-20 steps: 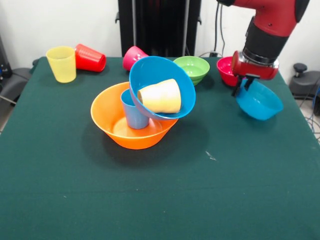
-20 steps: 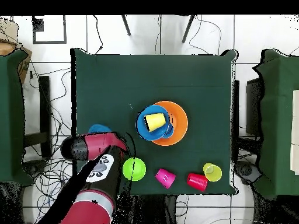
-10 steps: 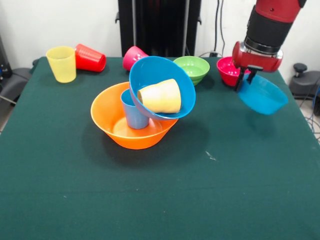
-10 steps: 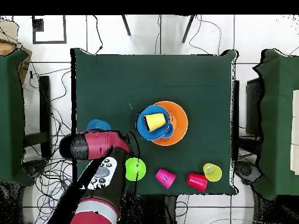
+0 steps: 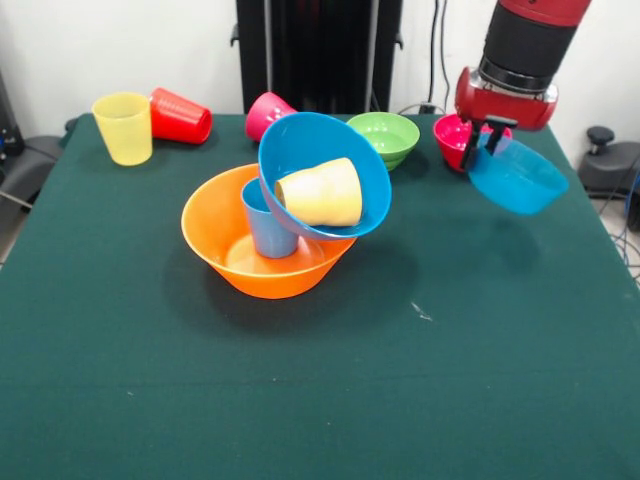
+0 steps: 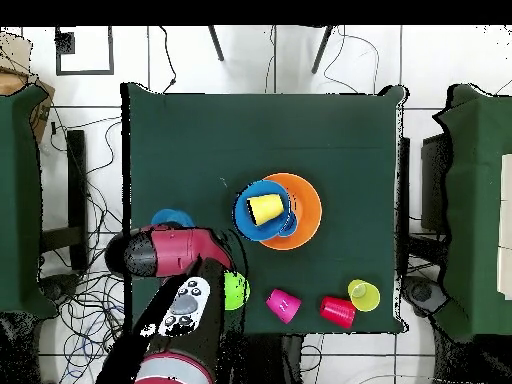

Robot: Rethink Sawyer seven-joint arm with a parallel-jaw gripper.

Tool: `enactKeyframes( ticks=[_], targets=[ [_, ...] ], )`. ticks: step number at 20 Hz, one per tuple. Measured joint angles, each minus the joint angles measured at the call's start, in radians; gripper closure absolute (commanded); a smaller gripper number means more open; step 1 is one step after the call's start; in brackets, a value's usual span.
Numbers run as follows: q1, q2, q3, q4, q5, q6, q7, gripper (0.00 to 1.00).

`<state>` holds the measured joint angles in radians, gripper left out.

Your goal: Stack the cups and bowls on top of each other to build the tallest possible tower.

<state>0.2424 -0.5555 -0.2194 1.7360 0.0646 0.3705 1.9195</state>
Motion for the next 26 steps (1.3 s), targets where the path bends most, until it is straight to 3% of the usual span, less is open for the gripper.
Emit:
enactKeyframes(
  ticks=[15, 26],
  targets=[
    [0.000, -0.019, 0.005, 0.020, 0.005, 0.000, 0.000, 1.00],
    [0.067, -0.018, -0.006, 0.019, 0.037, 0.021, 0.010, 1.00]
  ],
)
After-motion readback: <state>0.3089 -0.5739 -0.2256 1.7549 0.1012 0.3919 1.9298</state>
